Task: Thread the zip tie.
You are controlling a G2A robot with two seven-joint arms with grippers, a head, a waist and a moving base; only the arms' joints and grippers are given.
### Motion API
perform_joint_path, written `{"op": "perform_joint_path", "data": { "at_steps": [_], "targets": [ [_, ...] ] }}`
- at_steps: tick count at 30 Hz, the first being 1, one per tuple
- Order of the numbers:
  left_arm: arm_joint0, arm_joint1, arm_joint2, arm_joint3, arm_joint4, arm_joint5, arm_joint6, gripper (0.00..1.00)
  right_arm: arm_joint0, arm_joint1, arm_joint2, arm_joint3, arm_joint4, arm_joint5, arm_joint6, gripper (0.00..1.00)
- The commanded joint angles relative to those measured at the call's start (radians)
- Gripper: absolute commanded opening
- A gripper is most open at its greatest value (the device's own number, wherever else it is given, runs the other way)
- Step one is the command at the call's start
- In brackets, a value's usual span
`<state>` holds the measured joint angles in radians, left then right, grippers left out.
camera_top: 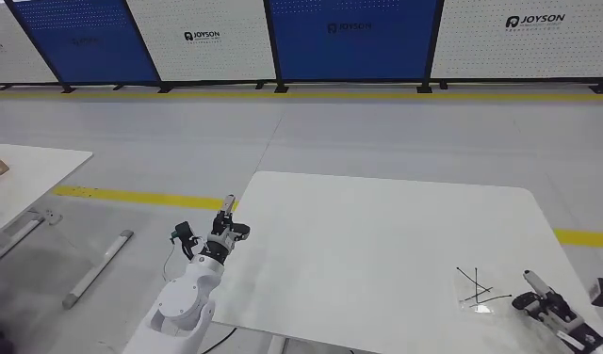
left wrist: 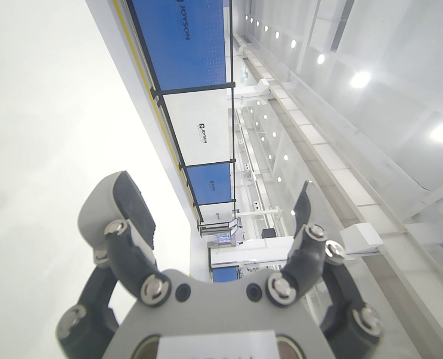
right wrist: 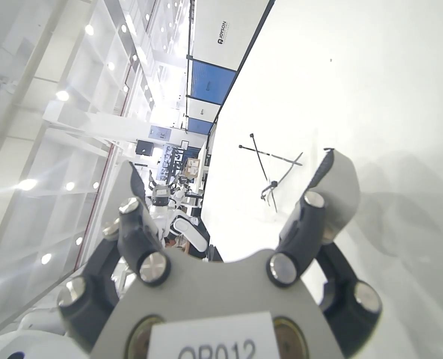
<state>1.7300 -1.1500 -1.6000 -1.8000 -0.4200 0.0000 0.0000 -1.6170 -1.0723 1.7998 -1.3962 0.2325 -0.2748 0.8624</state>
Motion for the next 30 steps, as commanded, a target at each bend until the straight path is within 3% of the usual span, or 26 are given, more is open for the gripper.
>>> {"op": "perform_joint_path", "data": {
  "at_steps": [1,8,9,14,15,17,30],
  "targets": [
    [0.000,0.000,0.000,0.000,0.000,0.000,0.000,1.00,0.003,-0.001,-0.014,-0.004,-0.033,0.018,-0.041,1.00],
    [0.000,0.000,0.000,0.000,0.000,0.000,0.000,1.00,0.012,0.002,-0.025,0.005,-0.049,0.045,-0.043,0.99],
    [0.000,0.000,0.000,0.000,0.000,0.000,0.000,1.00,0.011,0.003,-0.025,0.007,-0.048,0.043,-0.039,0.82],
    [0.000,0.000,0.000,0.000,0.000,0.000,0.000,1.00,0.014,0.009,-0.022,0.021,-0.045,0.045,0.013,0.60],
    [0.000,0.000,0.000,0.000,0.000,0.000,0.000,1.00,0.018,0.010,-0.020,0.029,-0.039,0.045,0.021,0.64],
    [0.000,0.000,0.000,0.000,0.000,0.000,0.000,1.00,0.024,0.012,-0.018,0.041,-0.041,0.045,0.022,0.48],
    [0.000,0.000,0.000,0.000,0.000,0.000,0.000,1.00,0.025,0.020,-0.033,0.048,-0.072,0.046,0.018,0.36]
  ]
}}
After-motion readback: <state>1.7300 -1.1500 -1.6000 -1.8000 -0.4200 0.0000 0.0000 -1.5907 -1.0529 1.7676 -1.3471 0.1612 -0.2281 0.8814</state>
